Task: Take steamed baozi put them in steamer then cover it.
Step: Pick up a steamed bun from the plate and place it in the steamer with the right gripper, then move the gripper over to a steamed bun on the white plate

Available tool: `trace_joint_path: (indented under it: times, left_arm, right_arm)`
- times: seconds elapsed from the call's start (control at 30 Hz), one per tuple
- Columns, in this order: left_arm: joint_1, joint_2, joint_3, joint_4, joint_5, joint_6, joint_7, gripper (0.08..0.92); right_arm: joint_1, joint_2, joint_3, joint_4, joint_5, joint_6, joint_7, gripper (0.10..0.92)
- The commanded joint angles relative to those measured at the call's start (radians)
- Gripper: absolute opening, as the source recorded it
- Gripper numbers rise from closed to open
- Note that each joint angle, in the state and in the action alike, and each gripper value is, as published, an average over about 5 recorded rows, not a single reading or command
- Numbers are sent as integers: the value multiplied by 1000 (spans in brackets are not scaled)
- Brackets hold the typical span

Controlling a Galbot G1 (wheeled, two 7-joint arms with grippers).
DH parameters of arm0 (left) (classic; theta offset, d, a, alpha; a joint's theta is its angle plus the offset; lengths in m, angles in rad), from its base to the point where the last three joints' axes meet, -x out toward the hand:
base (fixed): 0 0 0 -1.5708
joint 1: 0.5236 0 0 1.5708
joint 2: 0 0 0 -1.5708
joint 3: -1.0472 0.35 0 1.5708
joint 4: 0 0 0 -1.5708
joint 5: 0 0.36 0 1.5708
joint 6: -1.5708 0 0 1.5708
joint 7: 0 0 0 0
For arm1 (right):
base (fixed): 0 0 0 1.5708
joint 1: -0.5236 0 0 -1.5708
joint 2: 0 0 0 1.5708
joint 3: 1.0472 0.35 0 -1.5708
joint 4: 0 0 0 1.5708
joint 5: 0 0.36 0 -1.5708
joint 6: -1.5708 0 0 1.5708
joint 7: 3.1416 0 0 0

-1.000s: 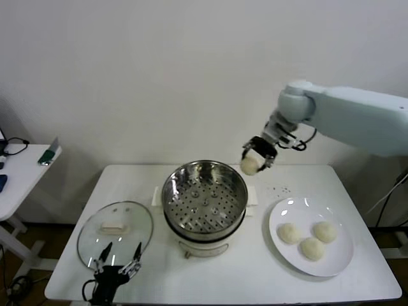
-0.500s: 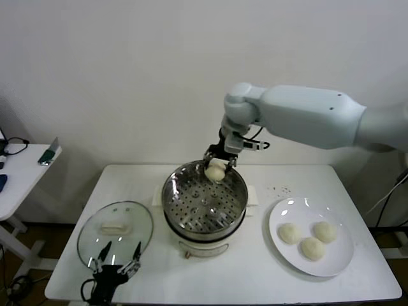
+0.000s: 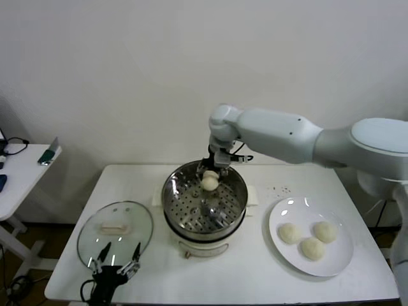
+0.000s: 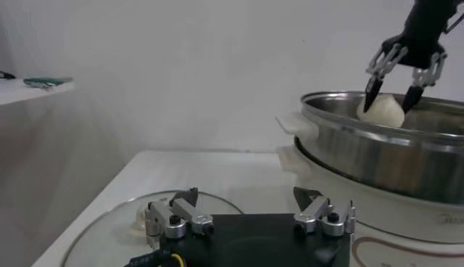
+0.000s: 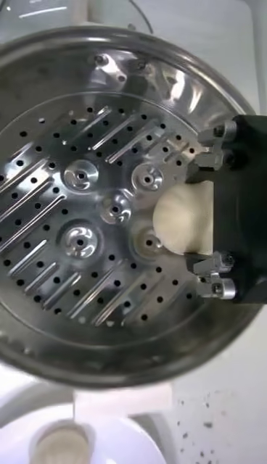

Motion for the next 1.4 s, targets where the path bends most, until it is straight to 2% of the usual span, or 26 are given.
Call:
trace_joint_path:
  times: [0.03,0.27,0.43,0.67,0.8,0.87,1.0,1.17,1.4]
  left_arm:
    - [0,-1,-1,0,0,-2,-1,823]
    - [0,-1,0,-1,0,-6,-2,823]
    - [2,0,3,-4,2,-8,-2,823]
    - [5,0,9,-17,8,-6,0,823]
    - [5,3,10,-20,8,-9,0,823]
    - [4,6,11,-18,7,-12,0,823]
    - [-1,9,11,-16,6,-18,2,823]
    - [-17,8,1,-19,-4,-13,4,823]
    - [-19,5,0,-15,-8,-18,3,823]
  right_arm:
    - [-69,58,28,-119,-62,30,21,645]
    - [-59,65,22,-117,-12,46,38,670]
    - [50,4,-16,-4,96,41,26,788]
    - [345,-202,-189,234,457,-18,-14,822]
    - [572,-347,-441,334,770,-206,-69,823]
    - [647,-425,-545,365,843,-347,-86,823]
    - [700,-576,-713,419,860,-551,-86,823]
    - [694,-732,-848,545,820,-736,-7,823]
    - [512,-849,-795,655,779,-915,91,823]
